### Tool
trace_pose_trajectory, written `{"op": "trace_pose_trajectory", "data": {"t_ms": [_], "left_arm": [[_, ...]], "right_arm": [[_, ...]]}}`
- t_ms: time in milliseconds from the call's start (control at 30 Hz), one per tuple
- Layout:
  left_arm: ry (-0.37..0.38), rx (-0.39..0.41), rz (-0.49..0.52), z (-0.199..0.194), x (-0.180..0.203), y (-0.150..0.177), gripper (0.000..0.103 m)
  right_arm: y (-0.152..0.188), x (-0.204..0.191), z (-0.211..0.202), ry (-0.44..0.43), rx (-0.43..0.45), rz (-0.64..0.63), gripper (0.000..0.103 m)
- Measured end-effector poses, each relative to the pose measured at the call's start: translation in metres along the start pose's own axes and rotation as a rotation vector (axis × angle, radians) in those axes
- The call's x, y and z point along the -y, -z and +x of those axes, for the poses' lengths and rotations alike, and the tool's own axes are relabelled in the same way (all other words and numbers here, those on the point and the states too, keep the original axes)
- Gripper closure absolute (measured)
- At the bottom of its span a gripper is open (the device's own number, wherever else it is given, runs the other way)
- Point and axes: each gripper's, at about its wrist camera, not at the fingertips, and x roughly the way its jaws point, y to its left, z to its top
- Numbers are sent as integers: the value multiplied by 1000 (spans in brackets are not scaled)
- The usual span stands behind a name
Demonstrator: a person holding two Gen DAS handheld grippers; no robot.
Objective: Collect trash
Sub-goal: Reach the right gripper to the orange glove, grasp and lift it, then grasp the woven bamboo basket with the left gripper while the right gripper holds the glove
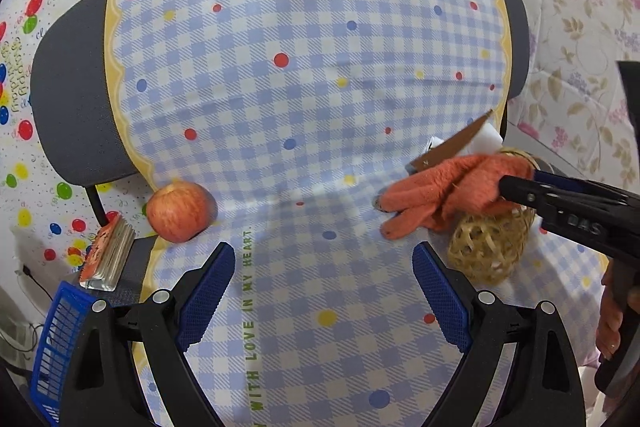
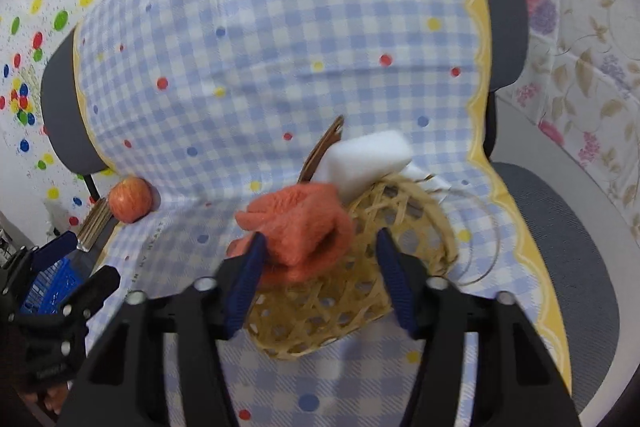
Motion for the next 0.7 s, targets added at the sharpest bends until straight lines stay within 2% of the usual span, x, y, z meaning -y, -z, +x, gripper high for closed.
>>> {"op": "trace_pose_trajectory", "data": {"t_ms": [100, 133, 300, 400, 567, 700], "left_arm": [[2, 1, -2, -5, -2, 2, 13], [3, 2, -3, -7, -3, 3, 13], [21, 12, 2, -20, -1, 6, 13], [42, 22, 17, -25, 7, 7, 13], [93, 40, 58, -30, 30, 7, 13], [165, 54, 76, -32, 51, 8, 12]], "right_arm": [[-2, -13, -3, 4, 7, -34, 92], [-3, -15, -6, -8, 11, -36, 94], [-17, -26, -55, -70, 134, -53, 95], [-26, -26, -94, -66, 219, -57, 95], [-32, -6, -168, -7, 353, -64, 95], [-22, 23, -200, 99, 362, -52, 95]]}}
